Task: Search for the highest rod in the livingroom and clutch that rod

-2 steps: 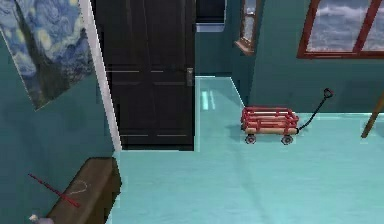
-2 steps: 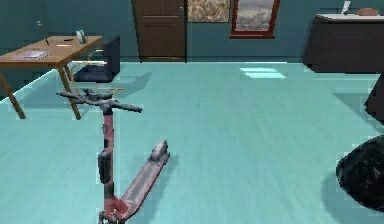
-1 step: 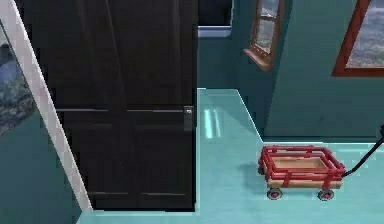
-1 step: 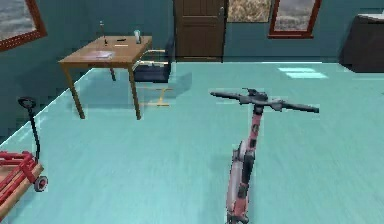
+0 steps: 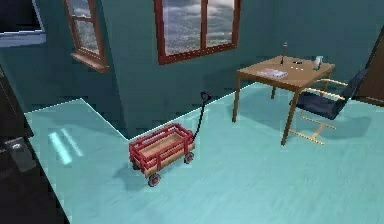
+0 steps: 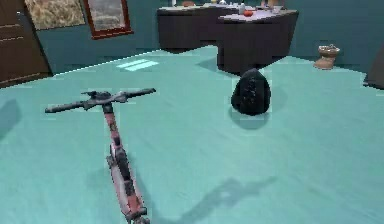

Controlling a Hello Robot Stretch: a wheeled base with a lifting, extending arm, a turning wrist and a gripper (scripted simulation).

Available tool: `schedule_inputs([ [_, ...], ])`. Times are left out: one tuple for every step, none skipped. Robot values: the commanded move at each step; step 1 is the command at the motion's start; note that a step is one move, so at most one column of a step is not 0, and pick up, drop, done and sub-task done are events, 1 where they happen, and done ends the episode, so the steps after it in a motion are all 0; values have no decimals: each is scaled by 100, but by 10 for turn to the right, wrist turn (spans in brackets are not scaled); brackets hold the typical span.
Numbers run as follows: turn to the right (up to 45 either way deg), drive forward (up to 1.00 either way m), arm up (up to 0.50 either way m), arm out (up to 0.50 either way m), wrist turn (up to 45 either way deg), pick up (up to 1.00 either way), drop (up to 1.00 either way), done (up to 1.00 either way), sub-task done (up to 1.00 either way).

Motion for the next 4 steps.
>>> schedule_inputs([
  [180,0,0,0,0,0,0,0,0],
  [0,70,0,0,0,0,0,0,0],
  [60,0,0,0,0,0,0,0,0],
  [0,100,0,0,0,0,0,0,0],
])
